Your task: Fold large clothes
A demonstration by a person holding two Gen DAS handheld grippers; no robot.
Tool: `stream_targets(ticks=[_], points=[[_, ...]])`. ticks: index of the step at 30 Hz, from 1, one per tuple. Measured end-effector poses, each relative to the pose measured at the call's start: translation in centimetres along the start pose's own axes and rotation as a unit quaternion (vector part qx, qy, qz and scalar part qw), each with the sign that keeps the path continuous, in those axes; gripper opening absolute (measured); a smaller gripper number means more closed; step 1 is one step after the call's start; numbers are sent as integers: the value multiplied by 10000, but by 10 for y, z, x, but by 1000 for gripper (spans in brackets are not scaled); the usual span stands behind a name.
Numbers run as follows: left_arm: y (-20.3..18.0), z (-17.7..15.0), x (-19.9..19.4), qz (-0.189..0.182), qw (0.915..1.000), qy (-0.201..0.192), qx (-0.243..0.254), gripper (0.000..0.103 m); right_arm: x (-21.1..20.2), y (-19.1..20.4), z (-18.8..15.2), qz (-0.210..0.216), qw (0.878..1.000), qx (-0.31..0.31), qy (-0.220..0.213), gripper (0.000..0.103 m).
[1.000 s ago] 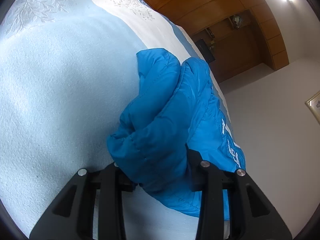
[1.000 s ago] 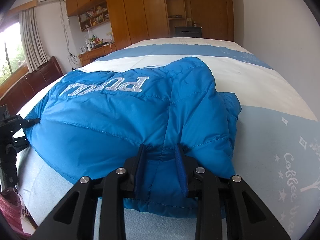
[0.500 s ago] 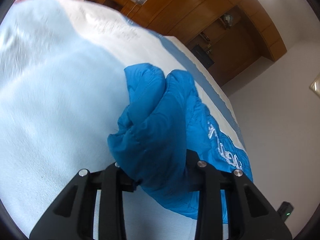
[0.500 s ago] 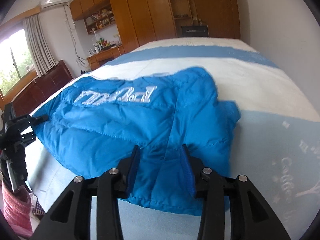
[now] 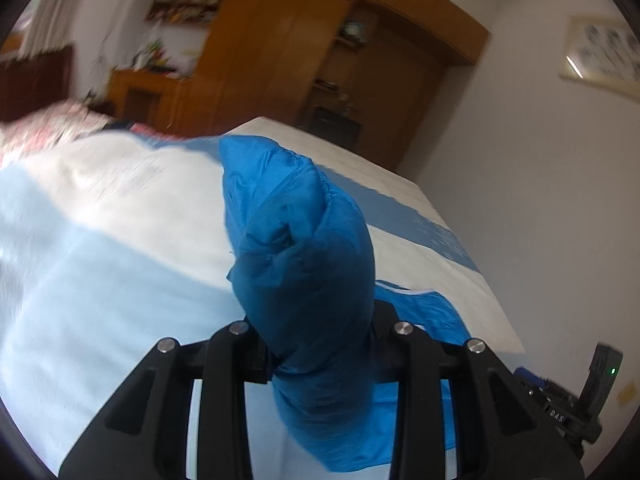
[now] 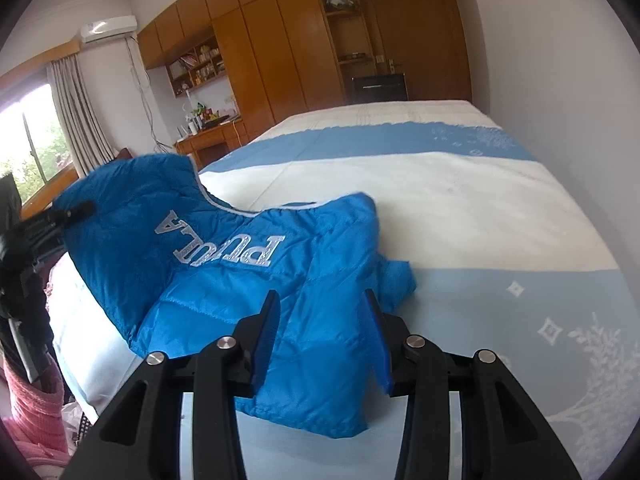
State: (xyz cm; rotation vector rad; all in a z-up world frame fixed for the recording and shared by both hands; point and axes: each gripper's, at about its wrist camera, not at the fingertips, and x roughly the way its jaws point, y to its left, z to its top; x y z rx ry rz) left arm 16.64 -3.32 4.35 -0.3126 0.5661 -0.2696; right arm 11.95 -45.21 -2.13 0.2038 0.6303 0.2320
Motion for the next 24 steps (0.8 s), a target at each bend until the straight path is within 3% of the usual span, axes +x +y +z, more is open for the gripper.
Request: stream_targets(ticks=[10,17,24], points=[[-97,-2,39,-508,9930,341,1012,31,-14,-16,1,-138,9998,114,-53,42],[-127,-21,76,-628,9867,692,1326,31,-22,-27,-4,-235,9995,227,-39,42],[-128,-38,112,-670,9786,1130,1581,31,-23,-38,-7,-246,9992,302,-3,43]])
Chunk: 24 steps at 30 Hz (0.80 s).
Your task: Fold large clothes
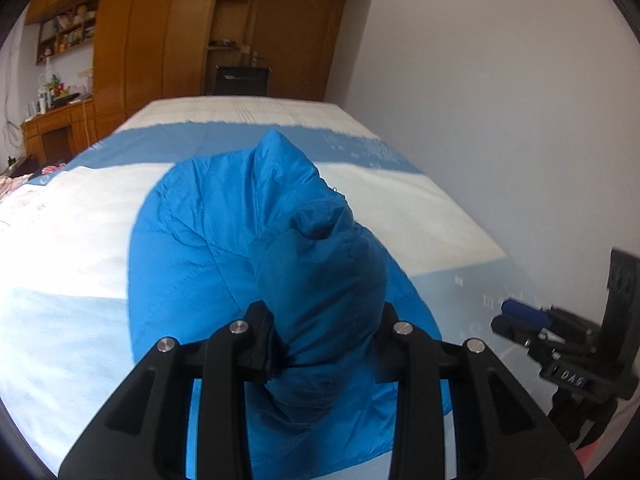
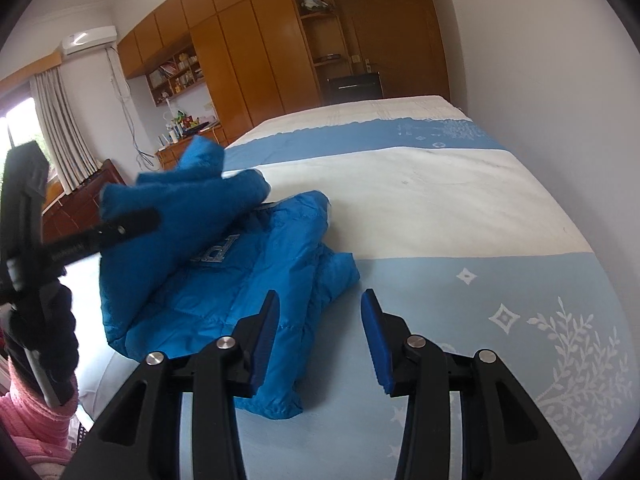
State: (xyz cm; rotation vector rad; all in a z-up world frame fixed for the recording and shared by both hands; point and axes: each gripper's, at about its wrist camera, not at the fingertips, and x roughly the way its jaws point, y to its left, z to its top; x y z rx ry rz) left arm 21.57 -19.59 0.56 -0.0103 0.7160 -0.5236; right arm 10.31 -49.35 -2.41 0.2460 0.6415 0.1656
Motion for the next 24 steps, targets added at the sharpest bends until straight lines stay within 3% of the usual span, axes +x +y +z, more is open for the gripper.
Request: stream_targets(ticks=[7,18,24], points=[[-3,-34,28,-146,9987,472,92,32,4,-3,-2,85,9999,56,59,43],[9,-56,20,-371,9985,398,-25,35,17,5,10,389,9987,120,318,43],[15,-58,-7,-759,9967,280,65,45,26,13,31,707,9961,149,512,58]])
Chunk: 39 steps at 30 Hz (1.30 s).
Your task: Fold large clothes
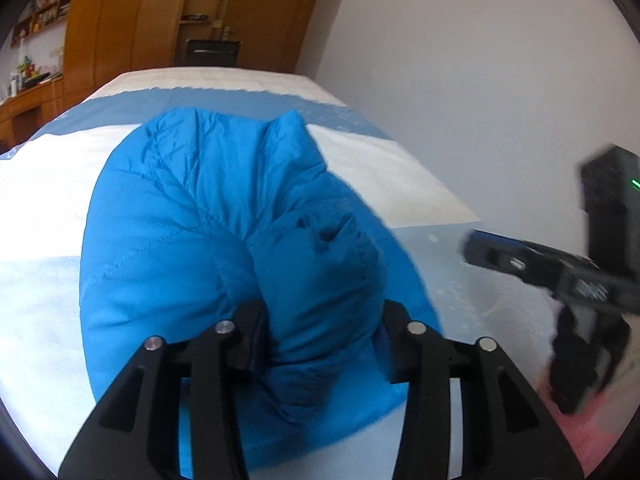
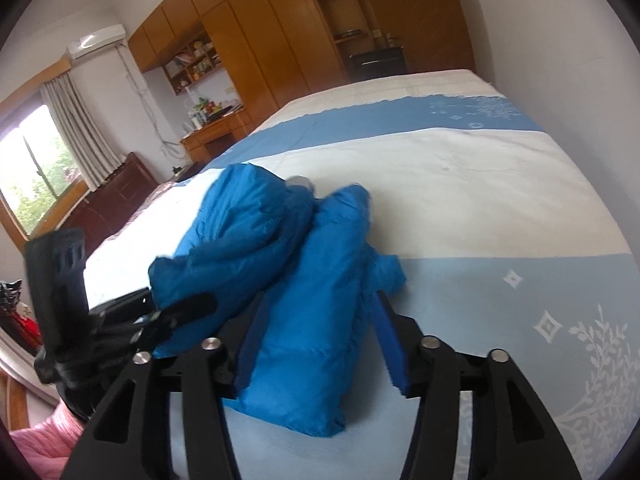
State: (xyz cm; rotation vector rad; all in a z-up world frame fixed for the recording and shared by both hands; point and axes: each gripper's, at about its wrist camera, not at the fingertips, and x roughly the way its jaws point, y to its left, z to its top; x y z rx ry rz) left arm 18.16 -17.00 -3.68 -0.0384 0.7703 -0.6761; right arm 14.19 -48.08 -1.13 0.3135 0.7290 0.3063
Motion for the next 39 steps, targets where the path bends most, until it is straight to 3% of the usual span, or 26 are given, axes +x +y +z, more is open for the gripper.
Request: stream_targets(ticks=[2,5,6,10,12,14,18,24,27,32,35,39], points=[[2,-2,-15,-316,9995,-44,-13,53,6,3,11,198,9997,23,120,68],[17,0,-40,-1016,9943,-50,-323,57,22,6,29,603,9968,174,489,71],[22,1,-45,-1038,9938,-65,-402,58,26,8,33,725,9954,228,590,72],[66,12,-58,-122,9961,-207,-854,58,57,17,52,1190,9848,479,1171,79],[95,17,-48,654,9921,-15,-1072,56,72,21,58,1090,9830,537,1377,79],[117,21,-34,1043,9875,170,-1172,56,89,26,64,1155,9789,575,1583,80],[145,26,-2,1170,9827,453,-1362,57,121,28,68,1297,9660,1010,1996,83],[153,37,14,1091,9851,393,-1268,57,148,32,69,1115,9619,1086,2248,85],[158,33,20,1013,9857,388,-1290,58,156,36,69,1008,9633,985,2283,77],[167,24,20,772,9850,342,-1504,60,158,47,69,867,9681,688,2246,40],[170,23,17,644,9834,307,-1665,60,147,60,76,843,9735,382,2090,24],[167,23,4,633,9824,201,-1748,58,125,79,87,905,9787,-20,1843,17]])
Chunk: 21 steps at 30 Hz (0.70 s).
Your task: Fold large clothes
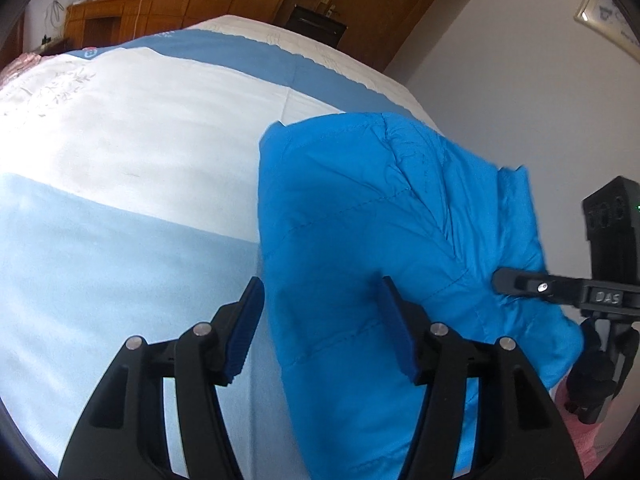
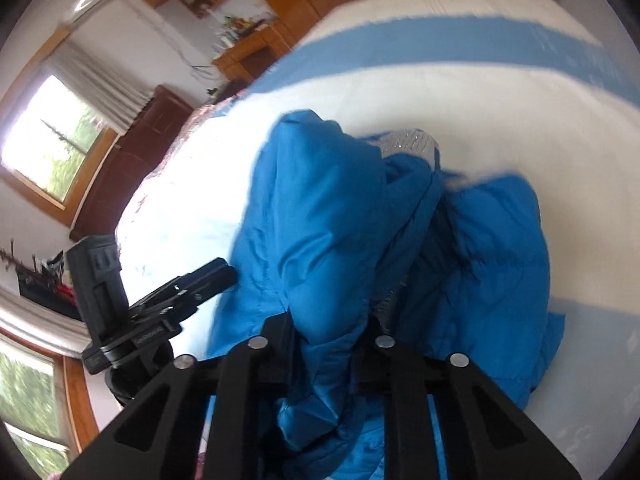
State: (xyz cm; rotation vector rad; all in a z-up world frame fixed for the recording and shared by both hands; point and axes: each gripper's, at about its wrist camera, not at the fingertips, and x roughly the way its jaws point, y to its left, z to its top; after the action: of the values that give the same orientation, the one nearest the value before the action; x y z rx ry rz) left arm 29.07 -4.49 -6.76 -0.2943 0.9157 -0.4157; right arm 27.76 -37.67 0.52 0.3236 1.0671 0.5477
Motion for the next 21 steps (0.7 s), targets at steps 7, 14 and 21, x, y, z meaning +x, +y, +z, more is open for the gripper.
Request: stream_targets(ticks=[7,14,21], points=[[-29,0,-23,-132,9995,-174,223,58,-62,24,-9,-2,9974,-477,-535,13],[-74,-4,-16,-407,9971,-23,650,57,-89,2,-19,-72,9962,-187,-846,13],[-101,-17,14,-397,9933,302,1045,57,-74,-54,-47,-27,9967,414,-699,14]])
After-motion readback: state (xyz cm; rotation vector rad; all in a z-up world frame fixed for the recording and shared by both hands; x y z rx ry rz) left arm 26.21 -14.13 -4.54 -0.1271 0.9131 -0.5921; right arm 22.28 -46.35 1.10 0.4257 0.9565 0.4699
